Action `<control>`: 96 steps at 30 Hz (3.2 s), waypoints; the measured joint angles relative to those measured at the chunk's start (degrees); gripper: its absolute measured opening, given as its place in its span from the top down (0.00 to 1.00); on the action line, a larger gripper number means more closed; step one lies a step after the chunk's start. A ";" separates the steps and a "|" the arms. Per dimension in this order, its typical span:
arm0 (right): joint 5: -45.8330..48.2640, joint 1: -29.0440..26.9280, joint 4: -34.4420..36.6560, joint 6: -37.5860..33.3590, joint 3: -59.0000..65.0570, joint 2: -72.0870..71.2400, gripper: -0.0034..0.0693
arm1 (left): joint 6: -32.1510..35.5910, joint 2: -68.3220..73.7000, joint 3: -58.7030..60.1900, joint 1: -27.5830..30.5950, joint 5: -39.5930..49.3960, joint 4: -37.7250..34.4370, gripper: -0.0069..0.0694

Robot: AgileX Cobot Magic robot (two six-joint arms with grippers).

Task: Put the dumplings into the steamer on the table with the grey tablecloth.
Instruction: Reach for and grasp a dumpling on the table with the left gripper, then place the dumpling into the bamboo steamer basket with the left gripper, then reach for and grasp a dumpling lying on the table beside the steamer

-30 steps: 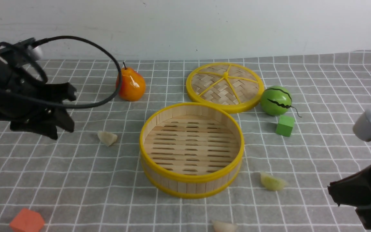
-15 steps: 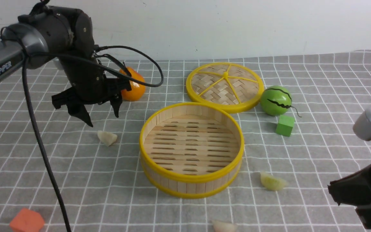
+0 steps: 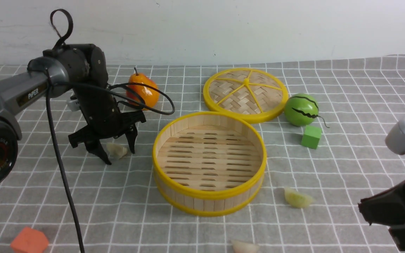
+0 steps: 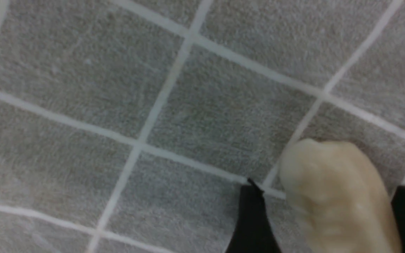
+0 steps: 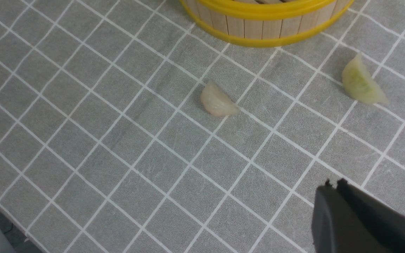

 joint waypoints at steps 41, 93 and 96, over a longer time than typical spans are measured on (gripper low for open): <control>4.74 0.00 0.36 0.23 0.00 -8.83 0.91 | 8.74 -1.50 -0.36 -26.66 -20.16 7.13 0.48; -8.86 27.45 -23.51 7.81 -21.81 53.79 0.75 | 8.42 -87.21 51.62 -26.39 5.39 11.05 0.93; -3.63 27.45 -24.09 9.02 -24.58 53.69 0.74 | 8.42 -87.26 51.62 -26.39 5.39 11.10 0.93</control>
